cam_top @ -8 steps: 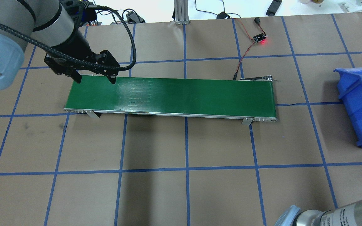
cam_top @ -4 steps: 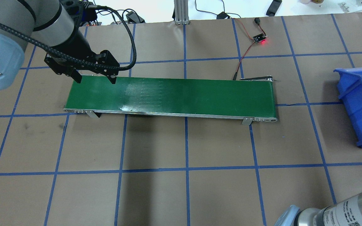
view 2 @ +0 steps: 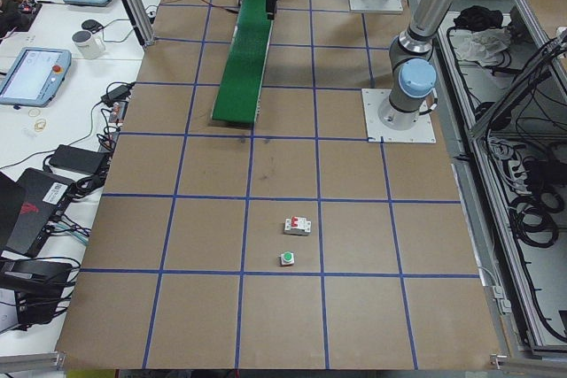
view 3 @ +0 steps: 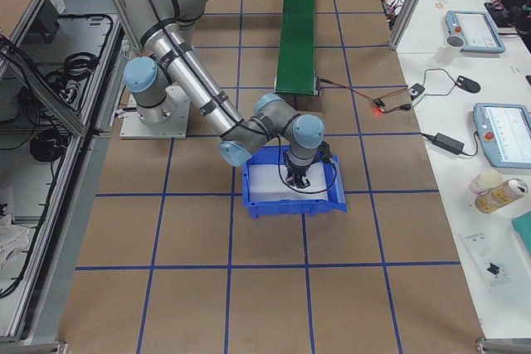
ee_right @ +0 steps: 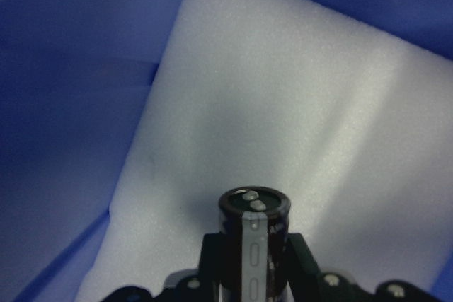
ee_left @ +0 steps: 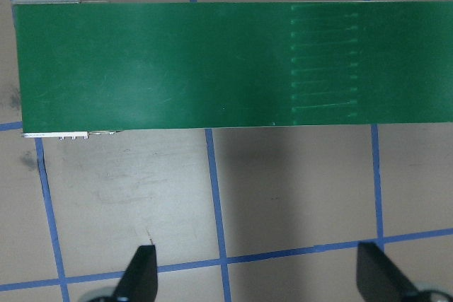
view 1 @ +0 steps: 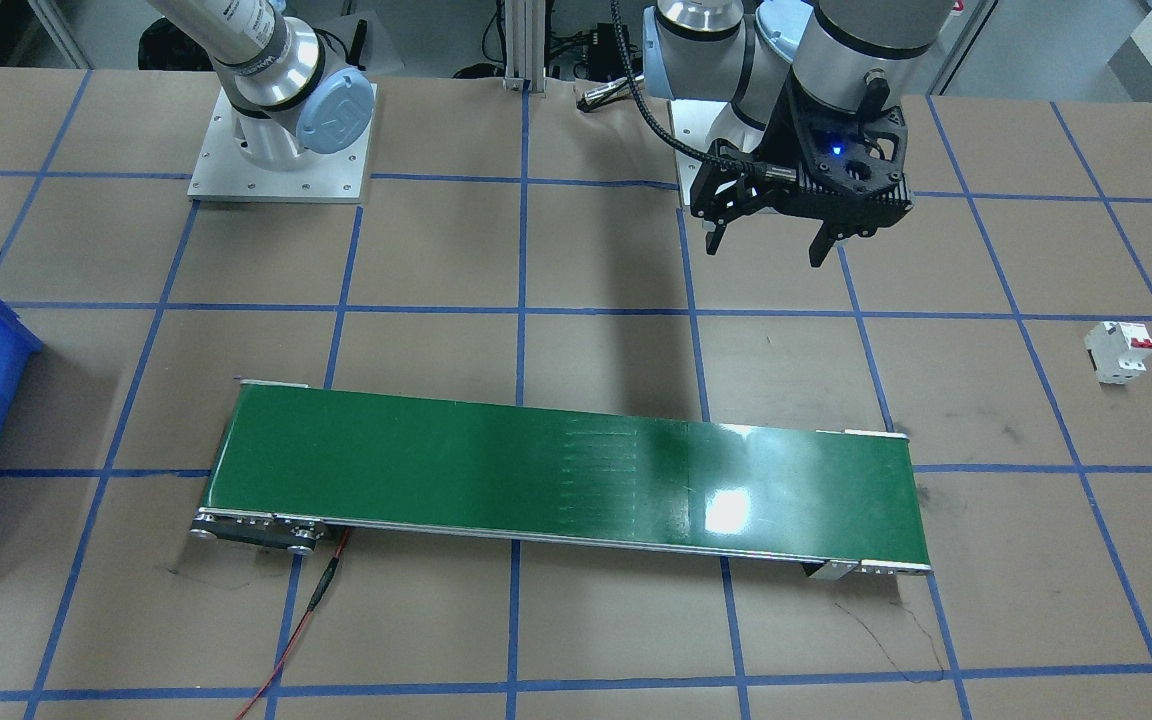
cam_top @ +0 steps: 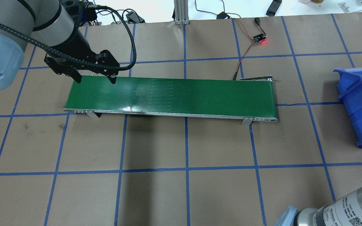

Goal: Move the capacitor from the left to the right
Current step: 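Release the capacitor onto the white foam and raise the right gripper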

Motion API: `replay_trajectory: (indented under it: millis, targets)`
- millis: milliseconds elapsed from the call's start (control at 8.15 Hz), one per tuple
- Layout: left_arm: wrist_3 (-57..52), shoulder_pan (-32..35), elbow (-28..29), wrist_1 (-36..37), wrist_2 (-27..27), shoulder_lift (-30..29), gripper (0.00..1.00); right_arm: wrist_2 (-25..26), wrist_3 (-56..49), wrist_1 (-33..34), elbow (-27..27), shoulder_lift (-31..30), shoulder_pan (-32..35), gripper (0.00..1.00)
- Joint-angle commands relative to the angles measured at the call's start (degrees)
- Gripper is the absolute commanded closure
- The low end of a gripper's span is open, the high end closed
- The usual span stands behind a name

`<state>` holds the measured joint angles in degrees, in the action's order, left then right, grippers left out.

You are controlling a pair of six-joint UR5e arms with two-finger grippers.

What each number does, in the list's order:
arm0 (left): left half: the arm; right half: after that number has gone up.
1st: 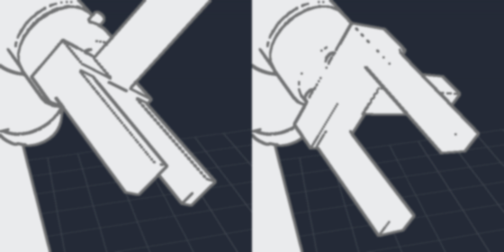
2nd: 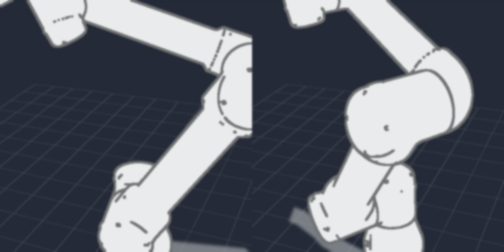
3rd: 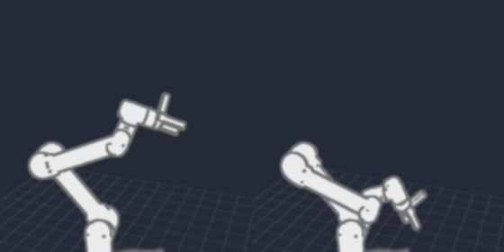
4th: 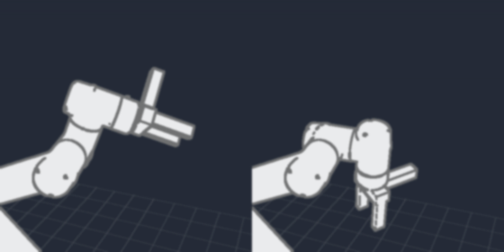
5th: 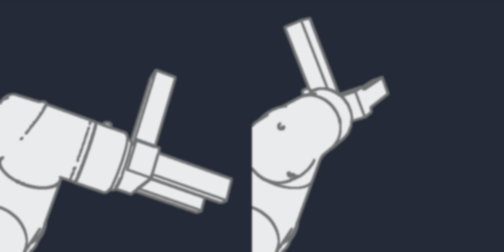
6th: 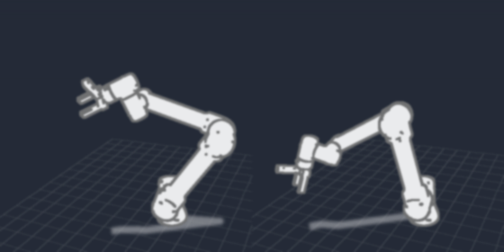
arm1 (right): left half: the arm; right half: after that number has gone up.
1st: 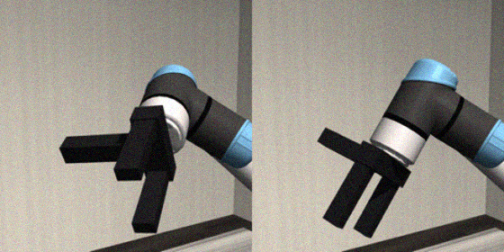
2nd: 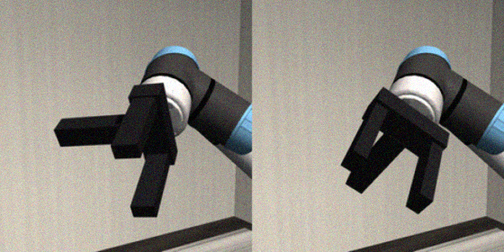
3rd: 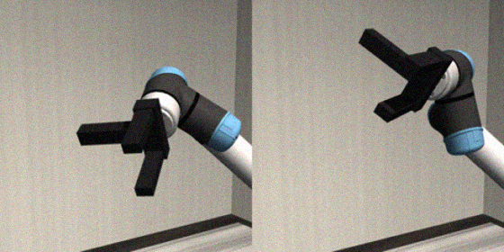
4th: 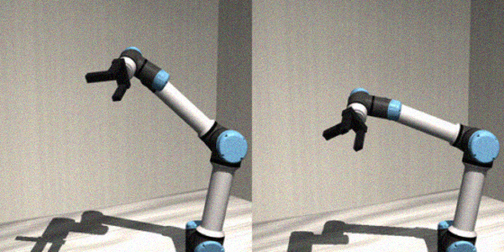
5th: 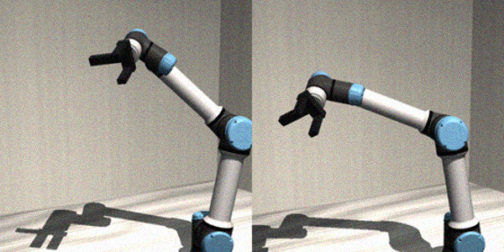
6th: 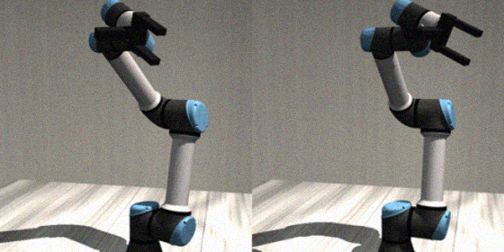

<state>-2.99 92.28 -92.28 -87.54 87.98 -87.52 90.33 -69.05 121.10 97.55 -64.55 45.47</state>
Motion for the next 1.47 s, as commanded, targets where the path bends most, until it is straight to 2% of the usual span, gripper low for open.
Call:
replay_trajectory:
  millis: [0, 123, 491, 613, 982, 1350]
  targets:
    - [0.00, 0.00, 0.00, 0.00, 0.00, -0.02, 0.00, -0.06, 0.15, 0.01, -0.69, -0.83, -0.03, 0.00]
    - [0.00, 0.00, 0.09, 0.00, 0.00, -0.02, 0.00, -0.24, -0.29, -1.47, -0.78, -4.41, -0.03, 0.00]
    - [0.00, 0.00, 0.00, 0.00, 0.00, 0.07, 0.00, -0.58, 1.10, -14.52, -3.58, -16.01, 0.15, 0.00]
    - [0.00, 0.00, 0.00, 0.00, 0.00, 0.15, 0.00, -0.68, 6.86, -17.01, -3.77, -18.39, 1.19, 0.00]
    - [0.00, 0.00, -0.09, 0.00, 0.00, 0.15, 0.00, -1.64, 19.25, -24.41, -4.82, -24.55, 14.68, 0.00]
    - [0.00, 0.00, 0.00, 0.00, 0.00, -0.02, 0.00, -1.73, 44.46, -31.79, -8.24, -27.12, 34.01, 0.00]
